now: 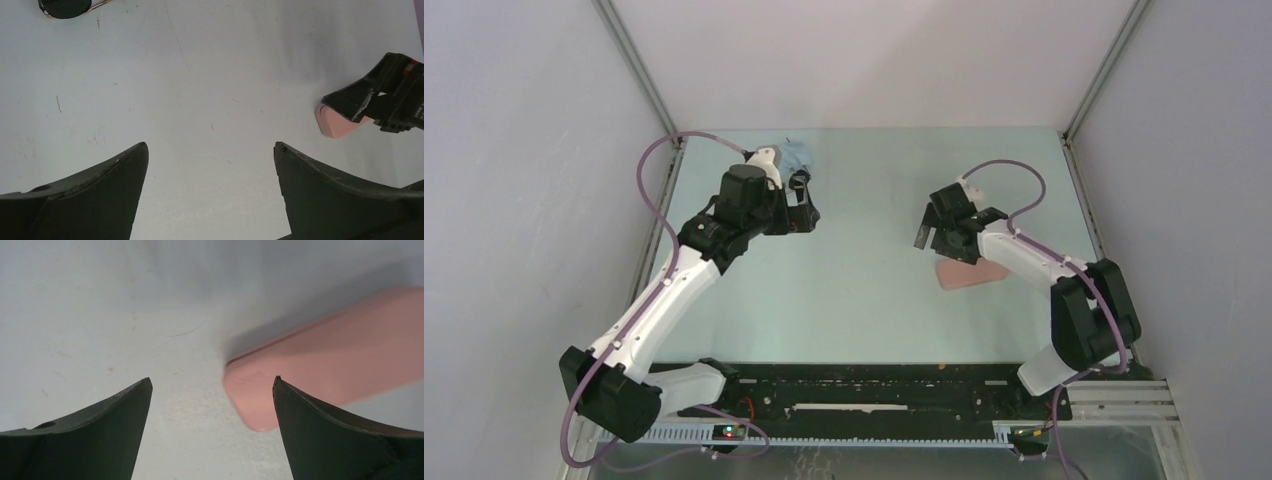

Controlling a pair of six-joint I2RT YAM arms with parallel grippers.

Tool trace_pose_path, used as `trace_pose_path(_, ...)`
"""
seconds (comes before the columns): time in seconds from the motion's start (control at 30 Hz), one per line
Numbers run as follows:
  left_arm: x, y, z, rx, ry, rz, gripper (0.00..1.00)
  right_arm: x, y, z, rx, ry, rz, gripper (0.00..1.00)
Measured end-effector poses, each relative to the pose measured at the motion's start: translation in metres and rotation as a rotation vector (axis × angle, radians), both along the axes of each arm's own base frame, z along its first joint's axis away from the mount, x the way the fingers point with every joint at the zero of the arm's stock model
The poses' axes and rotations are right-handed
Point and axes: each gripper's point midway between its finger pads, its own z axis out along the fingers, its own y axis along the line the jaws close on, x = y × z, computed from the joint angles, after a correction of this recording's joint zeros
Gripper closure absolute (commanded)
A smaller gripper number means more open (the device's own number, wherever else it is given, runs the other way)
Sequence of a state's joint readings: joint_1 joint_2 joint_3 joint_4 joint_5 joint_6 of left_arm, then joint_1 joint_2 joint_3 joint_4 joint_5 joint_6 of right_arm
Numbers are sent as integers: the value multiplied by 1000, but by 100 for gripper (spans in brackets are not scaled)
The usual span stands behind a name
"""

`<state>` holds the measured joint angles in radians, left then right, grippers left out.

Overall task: Organize the sunglasses
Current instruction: Move the sunglasses case at the center of the board.

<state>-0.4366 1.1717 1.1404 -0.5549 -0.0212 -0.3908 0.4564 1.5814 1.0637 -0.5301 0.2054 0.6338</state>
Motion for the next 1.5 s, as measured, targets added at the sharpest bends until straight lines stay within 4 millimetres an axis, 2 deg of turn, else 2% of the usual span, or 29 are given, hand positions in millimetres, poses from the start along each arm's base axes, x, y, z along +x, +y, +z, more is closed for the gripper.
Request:
trace_pose_path(0.1, 0, 0, 0, -1, 1, -2, 0, -2, -27, 9, -21, -39, -127, 0)
trace_pose_path(0.2, -2, -4, 0, -9, 5, -21, 0, -10, -68, 15, 18, -73, -307, 0)
trace_pose_path(0.3, -3, -8, -2, -9, 12, -42, 0, -20, -97, 8, 41, -63, -443, 0)
trace_pose_path(0.37, -3, -11, -6, -7, 24, -53, 0, -27, -103, -3, 50, -26, -503, 0)
trace_pose_path(0.5, -1, -13, -13, 4, 42, -57, 0, -32, -93, -17, 113, 26, -535, 0)
trace_pose_path(0.7, -1, -13, -15, 10, 46, -60, 0, -27, -85, -25, 182, 48, -589, 0)
trace_pose_path(0.93, -1, -14, -15, 9, 46, -62, 0, -25, -84, -46, 161, 115, -617, 1)
trace_pose_path(1.1, -2, -15, -15, 9, 46, -66, 0, -13, -80, -48, 137, 127, -600, 5)
trace_pose_path(1.33, -2, -15, -16, 10, 48, -68, 0, 13, -62, -47, 84, 137, -462, 18)
trace_pose_path(1.43, -3, -16, -16, 9, 48, -68, 0, 15, -43, -46, 84, 136, -337, 25)
trace_pose_path(1.5, -2, -15, -16, 9, 49, -66, 0, 11, -25, -45, 95, 147, -227, 27)
